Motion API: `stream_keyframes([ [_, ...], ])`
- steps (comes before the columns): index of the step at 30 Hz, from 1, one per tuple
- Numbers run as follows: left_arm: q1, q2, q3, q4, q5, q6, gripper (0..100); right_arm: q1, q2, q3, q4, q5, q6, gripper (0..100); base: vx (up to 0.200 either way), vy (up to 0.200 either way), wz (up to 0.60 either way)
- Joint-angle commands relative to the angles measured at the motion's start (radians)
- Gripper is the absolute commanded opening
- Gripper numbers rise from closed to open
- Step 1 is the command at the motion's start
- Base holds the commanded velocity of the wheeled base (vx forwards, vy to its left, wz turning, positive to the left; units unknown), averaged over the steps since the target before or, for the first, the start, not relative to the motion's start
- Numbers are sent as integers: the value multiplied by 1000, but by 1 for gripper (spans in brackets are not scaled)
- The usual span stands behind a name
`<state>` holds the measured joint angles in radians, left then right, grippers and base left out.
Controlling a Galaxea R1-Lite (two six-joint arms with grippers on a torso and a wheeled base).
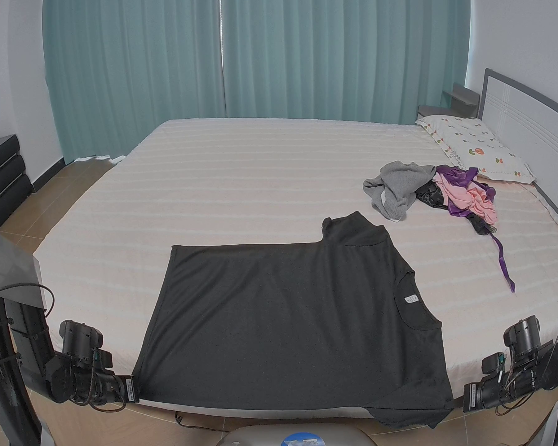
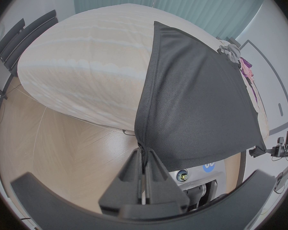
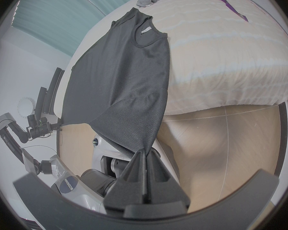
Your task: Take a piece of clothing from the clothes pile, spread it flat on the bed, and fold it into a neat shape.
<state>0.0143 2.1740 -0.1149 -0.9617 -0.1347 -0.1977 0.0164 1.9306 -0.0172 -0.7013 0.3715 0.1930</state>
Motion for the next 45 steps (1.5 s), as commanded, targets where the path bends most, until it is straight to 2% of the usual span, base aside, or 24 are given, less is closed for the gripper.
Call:
stream_keyframes([
  [1,1,-28,23,1,0,6,0,0,-32,17,6,0,-1,0,0,0,0],
  [8,-5,-49,-8,-3,1,1,0,-1,-48,8,-27,10,0,0,0,0,0],
  [14,-4,-79,-54,-6,3,-20,0,-3,-47,-24,-130,14,16,0,0,0,0],
  [17,-7,-125,-111,-9,6,-68,0,-6,-18,-101,-202,1,42,0,0,0,0],
  [23,-30,-145,-180,-6,21,-135,0,-10,-5,-194,-205,-19,108,0,0,0,0],
  [25,-50,-134,-221,0,66,-166,0,-10,5,-237,-205,-22,131,0,0,0,0],
  [30,-76,-94,-307,3,109,-218,0,-10,39,-288,-201,-23,135,0,0,0,0],
  [35,-92,-77,-333,4,132,-227,0,-10,50,-310,-201,-22,137,0,0,0,0],
  [45,-103,-62,-462,127,184,-267,0,-6,117,-397,-195,-23,163,0,0,0,0],
])
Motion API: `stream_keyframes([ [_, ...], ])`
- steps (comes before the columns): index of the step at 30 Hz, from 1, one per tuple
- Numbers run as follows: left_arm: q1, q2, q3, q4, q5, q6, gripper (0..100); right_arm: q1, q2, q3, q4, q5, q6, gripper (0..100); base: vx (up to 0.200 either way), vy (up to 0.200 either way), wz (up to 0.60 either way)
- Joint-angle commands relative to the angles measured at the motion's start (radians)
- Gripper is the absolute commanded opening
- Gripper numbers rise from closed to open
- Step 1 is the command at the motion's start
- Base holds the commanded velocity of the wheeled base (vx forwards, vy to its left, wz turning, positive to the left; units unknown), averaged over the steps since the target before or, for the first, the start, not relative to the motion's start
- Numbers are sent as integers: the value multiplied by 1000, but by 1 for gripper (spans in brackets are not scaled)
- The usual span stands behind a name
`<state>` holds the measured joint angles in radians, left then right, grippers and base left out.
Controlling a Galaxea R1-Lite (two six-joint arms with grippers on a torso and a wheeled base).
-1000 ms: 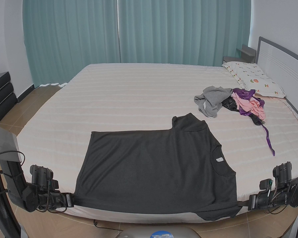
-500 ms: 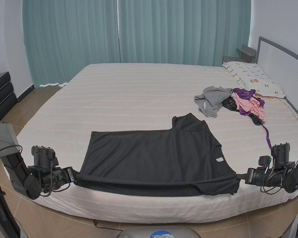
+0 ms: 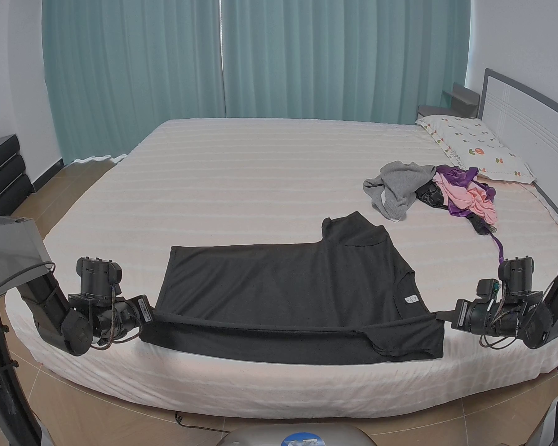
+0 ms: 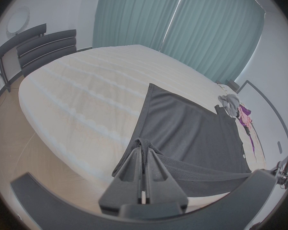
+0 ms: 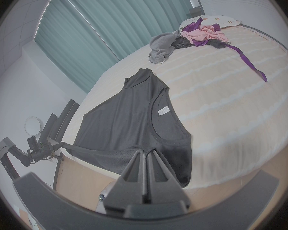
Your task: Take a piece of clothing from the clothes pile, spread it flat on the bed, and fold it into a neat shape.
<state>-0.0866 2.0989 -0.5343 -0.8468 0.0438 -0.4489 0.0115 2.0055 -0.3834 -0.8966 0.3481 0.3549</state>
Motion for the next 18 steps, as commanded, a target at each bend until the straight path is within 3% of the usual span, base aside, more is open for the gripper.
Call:
stream_keyframes([
  [1,-2,16,-47,17,5,-19,0,-1,47,-35,1,0,1,0,0,0,0],
  [18,-22,122,-145,51,5,-74,0,4,127,-181,5,-47,1,0,0,0,0],
])
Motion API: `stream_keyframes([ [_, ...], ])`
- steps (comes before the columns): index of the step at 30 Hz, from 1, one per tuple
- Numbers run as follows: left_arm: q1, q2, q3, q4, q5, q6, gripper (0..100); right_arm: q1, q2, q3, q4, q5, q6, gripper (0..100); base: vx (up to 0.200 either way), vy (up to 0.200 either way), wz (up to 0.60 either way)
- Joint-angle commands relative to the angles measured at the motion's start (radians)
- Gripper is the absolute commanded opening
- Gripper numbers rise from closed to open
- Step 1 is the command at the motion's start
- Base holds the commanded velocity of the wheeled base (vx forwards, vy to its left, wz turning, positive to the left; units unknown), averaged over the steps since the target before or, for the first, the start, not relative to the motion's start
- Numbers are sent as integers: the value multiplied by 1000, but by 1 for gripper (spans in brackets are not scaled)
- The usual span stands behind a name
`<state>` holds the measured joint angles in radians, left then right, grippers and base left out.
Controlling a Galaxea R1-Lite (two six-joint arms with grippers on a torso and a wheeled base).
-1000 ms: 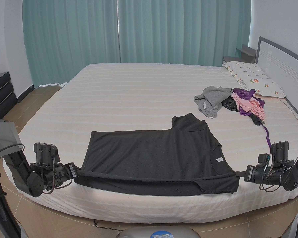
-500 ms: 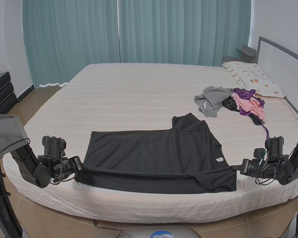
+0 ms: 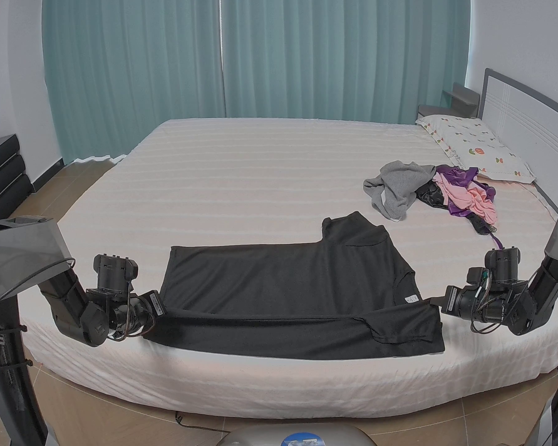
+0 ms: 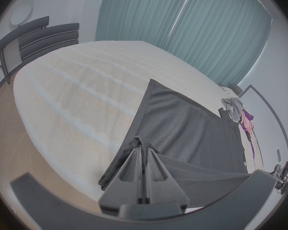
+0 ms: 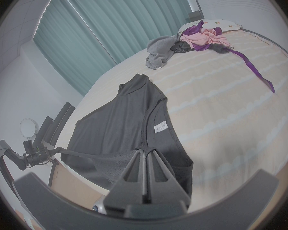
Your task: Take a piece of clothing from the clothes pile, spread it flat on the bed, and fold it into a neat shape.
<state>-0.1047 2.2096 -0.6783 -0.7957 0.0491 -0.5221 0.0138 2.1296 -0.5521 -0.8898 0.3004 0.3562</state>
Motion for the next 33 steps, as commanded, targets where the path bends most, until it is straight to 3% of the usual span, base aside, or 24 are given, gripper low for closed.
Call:
stream_keyframes([
  [1,-3,7,3,0,1,-1,0,2,-8,-8,-1,0,0,0,0,0,0],
  [19,14,-151,178,9,-2,-1,0,9,-229,126,2,0,-2,0,0,0,0],
  [33,11,-62,31,21,-3,-49,0,8,-82,29,2,0,0,0,0,0,0],
])
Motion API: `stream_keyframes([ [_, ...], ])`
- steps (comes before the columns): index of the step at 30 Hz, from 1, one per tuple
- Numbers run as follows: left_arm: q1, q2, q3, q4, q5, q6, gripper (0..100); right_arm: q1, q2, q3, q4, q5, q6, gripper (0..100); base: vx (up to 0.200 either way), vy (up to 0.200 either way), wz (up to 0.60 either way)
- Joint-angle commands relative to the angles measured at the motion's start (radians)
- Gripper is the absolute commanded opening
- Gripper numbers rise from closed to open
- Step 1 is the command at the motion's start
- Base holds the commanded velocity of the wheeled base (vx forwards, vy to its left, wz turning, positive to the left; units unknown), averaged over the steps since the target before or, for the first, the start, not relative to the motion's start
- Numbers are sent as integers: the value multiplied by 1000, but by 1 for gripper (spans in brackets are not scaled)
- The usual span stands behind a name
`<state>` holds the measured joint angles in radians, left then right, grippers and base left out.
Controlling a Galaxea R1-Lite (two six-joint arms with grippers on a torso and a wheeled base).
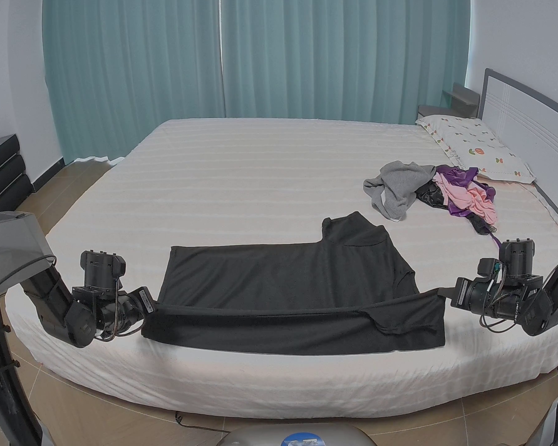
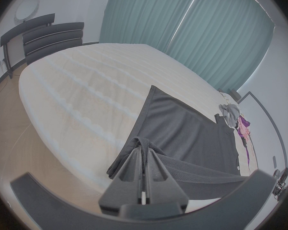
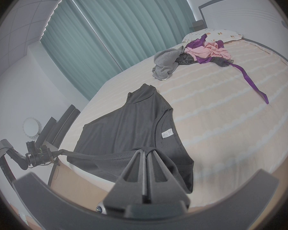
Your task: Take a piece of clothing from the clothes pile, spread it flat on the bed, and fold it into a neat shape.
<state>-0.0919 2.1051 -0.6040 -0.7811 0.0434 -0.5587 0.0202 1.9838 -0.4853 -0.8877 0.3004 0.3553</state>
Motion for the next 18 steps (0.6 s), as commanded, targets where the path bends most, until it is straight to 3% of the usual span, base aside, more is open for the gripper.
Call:
stream_keyframes([
  [1,-2,65,-68,22,1,-12,0,1,96,-62,-1,0,1,0,0,0,0],
  [9,-2,173,-166,32,-4,-21,0,9,208,-153,-1,-1,1,0,0,0,0],
  [14,-3,220,-226,36,-7,-102,0,9,262,-190,-1,-1,1,0,0,0,0],
  [15,-3,227,-230,36,-7,-104,100,10,267,-190,-1,-1,1,0,0,0,0],
  [17,-3,239,-237,36,-7,-104,100,15,268,-196,-1,2,1,0,0,0,0],
  [18,-3,240,-240,36,-7,-105,100,15,270,-197,-2,2,2,100,0,0,0],
])
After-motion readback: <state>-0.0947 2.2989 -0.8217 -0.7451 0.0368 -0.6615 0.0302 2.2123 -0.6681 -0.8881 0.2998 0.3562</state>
